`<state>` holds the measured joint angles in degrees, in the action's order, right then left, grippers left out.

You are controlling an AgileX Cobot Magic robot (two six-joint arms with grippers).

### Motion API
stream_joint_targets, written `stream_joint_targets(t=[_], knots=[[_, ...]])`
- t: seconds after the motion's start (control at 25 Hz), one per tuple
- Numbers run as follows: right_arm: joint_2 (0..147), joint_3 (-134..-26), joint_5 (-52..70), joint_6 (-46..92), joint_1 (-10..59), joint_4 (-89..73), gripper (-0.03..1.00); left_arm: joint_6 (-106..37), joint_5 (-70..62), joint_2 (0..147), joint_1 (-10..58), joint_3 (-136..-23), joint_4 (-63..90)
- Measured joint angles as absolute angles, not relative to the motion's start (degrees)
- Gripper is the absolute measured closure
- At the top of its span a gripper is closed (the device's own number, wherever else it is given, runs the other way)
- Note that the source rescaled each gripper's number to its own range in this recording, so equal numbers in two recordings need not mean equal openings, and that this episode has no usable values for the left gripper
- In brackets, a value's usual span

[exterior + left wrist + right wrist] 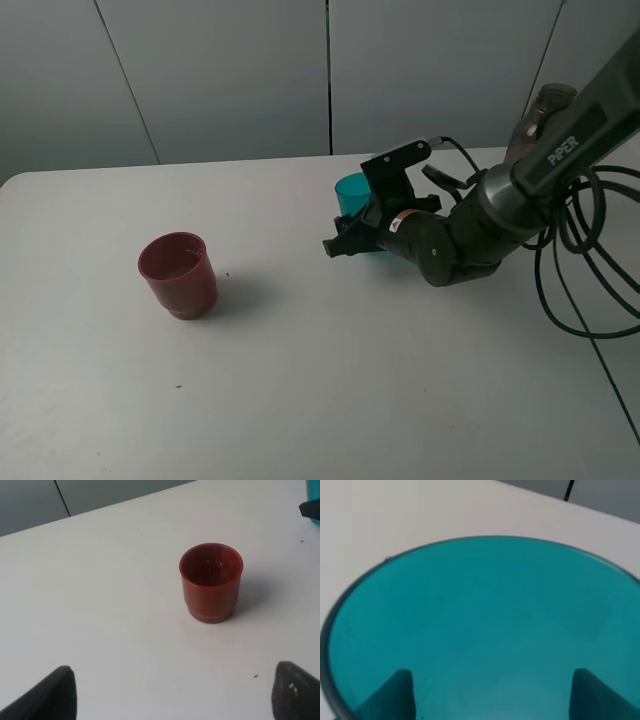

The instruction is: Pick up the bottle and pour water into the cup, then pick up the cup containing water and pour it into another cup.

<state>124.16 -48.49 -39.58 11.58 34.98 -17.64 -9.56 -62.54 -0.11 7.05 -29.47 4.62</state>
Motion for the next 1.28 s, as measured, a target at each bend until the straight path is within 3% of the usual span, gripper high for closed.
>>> stream_joint_targets(t=[0.64,0.68,0.72,0.8,0.84,0.92,1.28], knots=[[124.6,-48.5,-39.2,11.0,35.0,-17.7,0.93,-9.6,-62.5,-0.1,7.0,-29.5,4.6],[124.6,-48.5,-39.2,10.9,35.0,-17.7,0.85,-9.6,-62.5,-0.1,7.0,-29.5,4.6],[124.6,-48.5,-39.2,10.9,35.0,-17.7,0.67,-9.6,-62.5,-0.1,7.0,-29.5,4.6],[124.6,-48.5,-39.2,10.5,35.0,-18.1,0.11,-9.6,-62.5,-0.1,7.0,-29.5,4.6],[124.6,-48.5,-39.2,10.4,35.0,-18.6,0.04,-9.6,-62.5,-0.1,7.0,-29.5,4.6],[124.1,-48.5,-39.2,10.2,35.0,-19.0,-0.02,-9.6,-62.5,-0.1,7.0,-29.5,4.6],[119.0,-48.4,-38.1,12.1,35.0,-21.5,-0.03,-9.6,-62.5,-0.1,7.0,-29.5,4.6]])
